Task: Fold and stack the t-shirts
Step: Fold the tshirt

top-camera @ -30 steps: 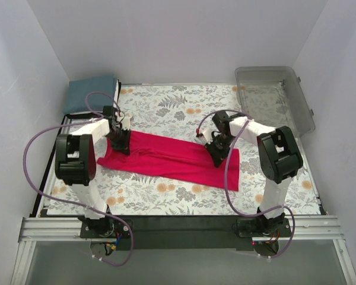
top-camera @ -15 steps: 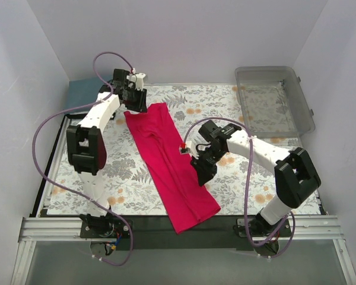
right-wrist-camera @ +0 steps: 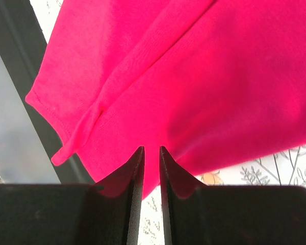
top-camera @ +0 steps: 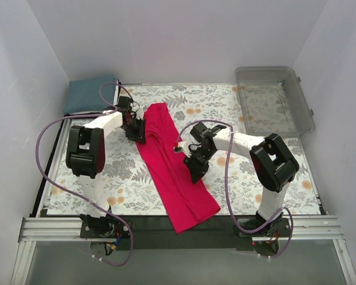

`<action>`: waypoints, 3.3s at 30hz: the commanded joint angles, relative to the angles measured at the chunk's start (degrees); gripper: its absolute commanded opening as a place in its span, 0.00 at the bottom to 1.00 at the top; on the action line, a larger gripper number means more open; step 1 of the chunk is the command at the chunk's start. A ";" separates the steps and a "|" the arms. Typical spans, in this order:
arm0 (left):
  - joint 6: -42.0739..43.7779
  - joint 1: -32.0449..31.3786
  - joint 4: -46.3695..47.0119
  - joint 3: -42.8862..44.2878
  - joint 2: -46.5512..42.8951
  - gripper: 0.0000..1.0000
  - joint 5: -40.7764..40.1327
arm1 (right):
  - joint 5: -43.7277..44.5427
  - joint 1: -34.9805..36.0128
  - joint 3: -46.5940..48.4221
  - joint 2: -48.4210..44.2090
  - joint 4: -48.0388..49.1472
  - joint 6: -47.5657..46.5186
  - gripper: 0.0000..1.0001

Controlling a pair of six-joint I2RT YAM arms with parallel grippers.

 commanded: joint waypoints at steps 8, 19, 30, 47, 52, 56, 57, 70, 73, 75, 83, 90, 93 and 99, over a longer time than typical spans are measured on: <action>-0.33 -4.08 2.97 14.51 15.80 0.23 -0.05 | -7.31 0.54 -2.10 -1.21 4.92 1.88 0.26; 2.93 -2.86 -2.67 27.42 10.16 0.31 4.53 | -6.29 -11.75 24.44 5.37 7.37 9.08 0.33; 21.93 -2.24 0.45 -17.12 -32.36 0.48 28.86 | -6.89 -14.42 13.96 -9.86 5.47 1.84 0.61; 57.25 -26.20 -6.19 -48.55 -66.00 0.61 23.08 | 21.59 24.43 -33.28 -44.99 16.25 -27.91 0.61; 51.88 -34.48 0.59 -51.18 -64.68 0.61 20.09 | 22.21 25.32 -34.34 -41.04 18.98 -29.32 0.56; 49.24 -41.94 5.16 -53.64 -63.98 0.59 16.05 | 23.88 25.23 -36.62 -38.75 21.70 -30.89 0.53; 48.71 -42.83 5.95 -54.00 -63.72 0.59 15.44 | 24.14 25.23 -37.41 -38.57 21.71 -31.16 0.52; 44.84 -48.56 18.53 -57.42 -52.55 0.46 4.36 | 26.25 25.32 -39.79 -35.23 25.31 -29.76 0.30; 45.81 -48.73 18.62 -58.22 -51.76 0.38 3.48 | 27.04 25.67 -40.67 -35.40 25.40 -29.85 0.19; 46.24 -48.82 18.79 -59.18 -51.50 0.28 2.69 | 27.92 26.37 -41.11 -35.23 25.49 -29.85 0.13; 43.88 -48.82 13.98 -56.82 -54.48 0.01 3.21 | 26.35 27.51 -35.58 -35.84 19.43 -26.77 0.01; 32.72 -46.36 6.41 -49.61 -63.35 0.00 6.90 | 23.88 25.59 -26.79 -40.15 11.43 -25.28 0.01; 32.19 -44.26 5.43 -48.20 -65.38 0.00 6.47 | 24.93 25.14 -25.29 -41.38 10.81 -25.98 0.01; 39.55 -33.64 8.68 -45.66 -62.05 0.00 8.83 | 25.20 18.39 -21.34 -37.70 11.51 -30.98 0.01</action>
